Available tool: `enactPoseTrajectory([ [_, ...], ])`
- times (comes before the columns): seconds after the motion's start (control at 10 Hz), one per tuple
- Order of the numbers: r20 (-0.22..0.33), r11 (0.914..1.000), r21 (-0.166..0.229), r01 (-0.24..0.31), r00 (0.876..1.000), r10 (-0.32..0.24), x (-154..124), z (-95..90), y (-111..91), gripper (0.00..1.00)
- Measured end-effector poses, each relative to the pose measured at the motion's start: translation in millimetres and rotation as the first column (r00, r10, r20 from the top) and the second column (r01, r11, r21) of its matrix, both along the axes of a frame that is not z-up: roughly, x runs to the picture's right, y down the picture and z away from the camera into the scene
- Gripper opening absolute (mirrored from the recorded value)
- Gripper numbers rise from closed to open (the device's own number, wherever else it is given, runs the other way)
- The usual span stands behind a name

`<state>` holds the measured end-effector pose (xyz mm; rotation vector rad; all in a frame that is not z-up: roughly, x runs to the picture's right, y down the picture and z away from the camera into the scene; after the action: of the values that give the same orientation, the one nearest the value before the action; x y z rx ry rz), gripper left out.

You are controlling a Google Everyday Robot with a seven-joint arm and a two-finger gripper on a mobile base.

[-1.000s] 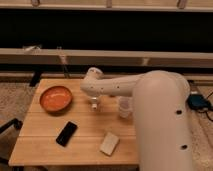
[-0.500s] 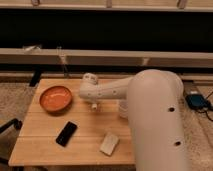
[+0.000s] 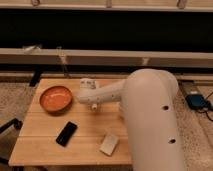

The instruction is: Stand the bottle upright

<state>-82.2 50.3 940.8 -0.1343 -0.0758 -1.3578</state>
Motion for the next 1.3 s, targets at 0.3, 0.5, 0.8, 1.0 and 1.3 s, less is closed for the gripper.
enactPoseTrajectory([
  [0.3, -0.017, 0.9993, 0.038, 0.002, 1.0, -0.001, 2, 5.4, -5, 0.8],
  [0.5, -0.025, 0.9989, 0.047, 0.008, 1.0, -0.007, 4, 8.1, -4, 0.78],
  [0.8, -0.036, 0.9977, 0.06, 0.032, 0.999, -0.03, 7, 11.0, 0, 0.51],
  [1.0, -0.04, 0.996, 0.074, 0.051, 0.998, -0.048, 7, 10.9, 3, 0.31],
  [1.3, -0.029, 0.9961, 0.066, 0.058, 0.998, -0.056, 3, 0.9, 2, 0.02],
])
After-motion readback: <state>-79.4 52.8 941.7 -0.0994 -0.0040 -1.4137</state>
